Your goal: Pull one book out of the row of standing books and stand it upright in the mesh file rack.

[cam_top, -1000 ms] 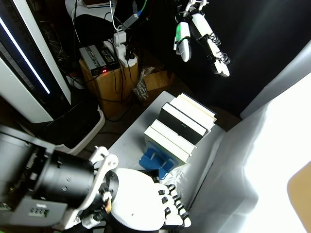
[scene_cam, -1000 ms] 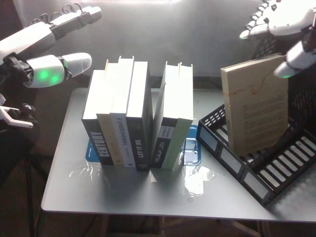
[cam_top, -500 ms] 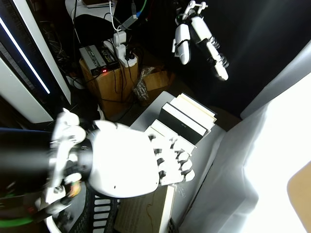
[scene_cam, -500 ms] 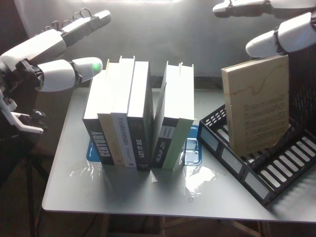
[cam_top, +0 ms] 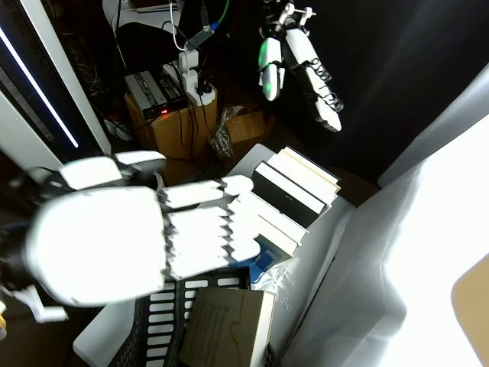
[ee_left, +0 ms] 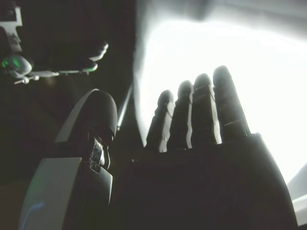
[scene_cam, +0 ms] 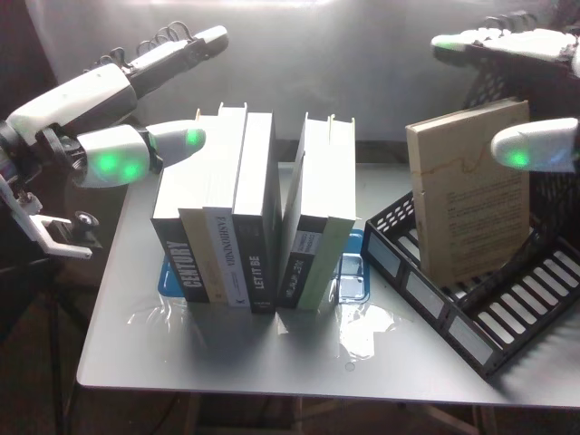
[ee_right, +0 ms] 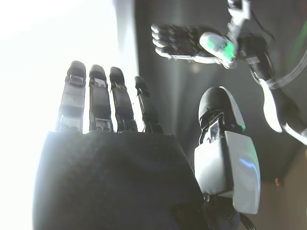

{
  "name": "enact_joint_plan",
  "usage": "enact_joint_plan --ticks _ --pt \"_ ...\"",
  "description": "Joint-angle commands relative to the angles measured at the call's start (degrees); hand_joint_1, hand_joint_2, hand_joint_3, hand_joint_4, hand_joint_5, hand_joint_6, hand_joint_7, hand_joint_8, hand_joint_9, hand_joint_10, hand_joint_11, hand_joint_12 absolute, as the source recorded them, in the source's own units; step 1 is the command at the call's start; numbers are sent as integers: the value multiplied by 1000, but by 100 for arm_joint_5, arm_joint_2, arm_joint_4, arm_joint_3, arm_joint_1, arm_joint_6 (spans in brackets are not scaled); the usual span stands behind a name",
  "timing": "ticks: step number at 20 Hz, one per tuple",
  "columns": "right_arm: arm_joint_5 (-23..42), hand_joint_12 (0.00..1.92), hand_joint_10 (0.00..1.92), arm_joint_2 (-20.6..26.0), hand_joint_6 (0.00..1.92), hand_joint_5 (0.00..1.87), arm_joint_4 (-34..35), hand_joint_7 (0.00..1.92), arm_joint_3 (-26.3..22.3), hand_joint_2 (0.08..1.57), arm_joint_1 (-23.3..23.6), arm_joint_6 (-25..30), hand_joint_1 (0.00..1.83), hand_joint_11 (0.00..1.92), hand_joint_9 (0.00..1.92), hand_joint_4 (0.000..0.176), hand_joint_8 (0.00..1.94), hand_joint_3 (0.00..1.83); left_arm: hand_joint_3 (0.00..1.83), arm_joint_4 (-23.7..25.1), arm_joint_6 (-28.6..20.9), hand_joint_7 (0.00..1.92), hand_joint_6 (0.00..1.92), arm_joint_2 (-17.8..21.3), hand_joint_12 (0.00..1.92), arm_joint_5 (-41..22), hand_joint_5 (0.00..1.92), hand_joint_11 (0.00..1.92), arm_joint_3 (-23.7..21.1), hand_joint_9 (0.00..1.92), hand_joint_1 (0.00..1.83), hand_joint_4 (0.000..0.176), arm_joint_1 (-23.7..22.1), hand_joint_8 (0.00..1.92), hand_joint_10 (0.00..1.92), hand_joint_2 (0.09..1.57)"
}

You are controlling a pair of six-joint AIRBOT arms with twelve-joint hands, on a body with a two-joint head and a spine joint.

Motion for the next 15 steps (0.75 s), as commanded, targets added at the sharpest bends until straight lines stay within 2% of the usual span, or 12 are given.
enact_joint_plan --ticks 1,2,4,5,7,8,9,11,12,13,15 --pt "920 0 0 131 0 0 470 0 -37 1235 -59 -36 110 0 0 70 0 0 0 -175 -31 0 0 98 0 -788 0 0 -17 0 426 0 -17 0 0 1471" --pt "1065 0 0 165 0 0 588 0 -115 1233 -219 -73 139 0 0 64 0 0 0 -110 -31 0 0 126 0 -827 0 0 -78 0 408 0 -16 0 0 1468" --pt "1265 0 0 195 0 0 721 0 -216 1233 -391 -142 180 0 0 36 0 0 0 -16 -31 0 0 146 0 -859 0 0 -139 0 356 0 -13 0 0 1465" --pt "1328 0 0 202 0 0 765 0 -261 1220 -452 -193 200 0 0 36 0 0 0 21 -31 0 0 139 0 -867 0 0 -146 0 345 0 -13 0 0 1461" --pt "1436 0 0 198 0 0 825 0 -307 1223 -552 -223 67 0 0 38 0 0 0 80 -31 0 0 125 0 -869 0 0 -147 0 294 6 -15 0 0 1459" --pt "1486 0 0 198 0 0 861 0 -320 1241 -592 -228 34 0 0 28 0 0 0 98 -31 0 0 123 0 -868 0 0 -147 0 307 0 -17 0 0 1456" --pt "1536 0 0 202 0 0 919 0 -340 1246 -639 -253 29 0 0 29 0 2 0 113 -31 0 0 116 0 -868 0 0 -147 0 350 0 -18 0 0 1442" --pt "1597 0 0 202 0 0 1026 0 -352 1229 -761 -286 18 0 0 32 0 0 0 147 -31 0 0 110 0 -853 0 0 -147 0 325 0 -14 0 0 1440" --pt "1620 0 0 203 0 0 1058 0 -362 1232 -801 -286 19 0 0 18 0 0 0 162 -31 0 0 109 0 -844 0 0 -147 0 309 6 -11 0 0 1442" --pt "1644 0 0 203 0 0 1095 0 -369 1233 -838 -286 20 0 0 16 0 0 0 162 -31 0 0 107 0 -841 0 0 -147 0 320 0 1 0 0 1440" --pt "1672 0 0 201 0 0 1144 0 -381 1225 -902 -294 34 0 0 34 0 0 0 186 -31 0 0 100 0 -830 0 0 -148 0 334 0 9 0 0 1436"
